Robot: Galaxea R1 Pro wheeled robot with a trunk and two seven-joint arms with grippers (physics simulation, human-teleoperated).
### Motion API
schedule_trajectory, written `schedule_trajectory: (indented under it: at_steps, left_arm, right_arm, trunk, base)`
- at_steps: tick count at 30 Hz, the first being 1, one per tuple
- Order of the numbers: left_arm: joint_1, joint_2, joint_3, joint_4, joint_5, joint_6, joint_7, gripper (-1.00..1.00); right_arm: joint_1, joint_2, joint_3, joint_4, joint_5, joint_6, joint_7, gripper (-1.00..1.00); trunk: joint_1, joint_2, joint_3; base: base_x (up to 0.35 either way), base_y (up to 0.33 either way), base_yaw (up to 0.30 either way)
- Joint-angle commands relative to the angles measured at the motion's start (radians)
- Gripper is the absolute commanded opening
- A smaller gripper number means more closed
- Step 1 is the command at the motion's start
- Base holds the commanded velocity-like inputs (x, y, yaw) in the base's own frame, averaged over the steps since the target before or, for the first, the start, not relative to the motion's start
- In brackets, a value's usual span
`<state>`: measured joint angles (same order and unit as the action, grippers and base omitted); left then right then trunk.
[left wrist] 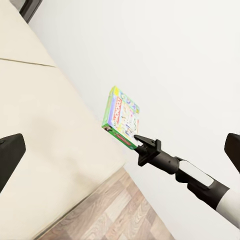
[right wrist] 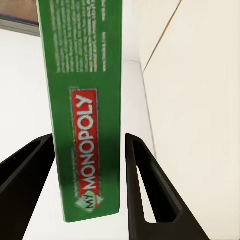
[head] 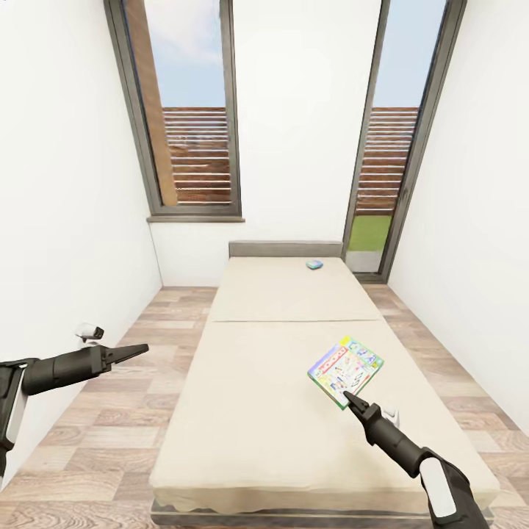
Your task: Put all the toys in the child's room - the three board games (two on the bed and one on the table), the two jigsaw puzzles on the table, and the tennis ball on the table - inside the toy box on the table in the child's room.
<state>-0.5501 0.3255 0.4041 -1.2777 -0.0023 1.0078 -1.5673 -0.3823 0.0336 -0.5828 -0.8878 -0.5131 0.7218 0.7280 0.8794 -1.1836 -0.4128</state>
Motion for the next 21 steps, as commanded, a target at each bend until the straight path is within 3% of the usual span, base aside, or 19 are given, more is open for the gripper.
schedule_trajectory:
  at_steps: [1,14,21]
  left_arm:
    - [-0.001,0.000,0.000,0.000,0.000,0.010,-0.004,1.00]
    - [-0.001,-0.004,0.001,0.000,-0.001,0.006,-0.004,1.00]
    - [-0.001,-0.005,0.001,0.000,-0.002,0.006,-0.004,1.00]
  right_arm:
    - [-0.001,0.001,-0.004,0.000,0.001,0.005,0.002,-1.00]
    - [-0.001,0.002,-0.005,0.000,0.001,-0.005,0.001,-1.00]
    - [0.000,0.002,-0.003,0.000,0.001,-0.018,0.000,-1.00]
  trunk:
    - [-0.004,0.007,0.002]
    - [-0.054,0.098,0.043]
    - [-0.065,0.119,0.053]
  base:
    - [0.000,0.000,0.000]
    - [0.000,0.000,0.010]
    - [0.000,0.000,0.156]
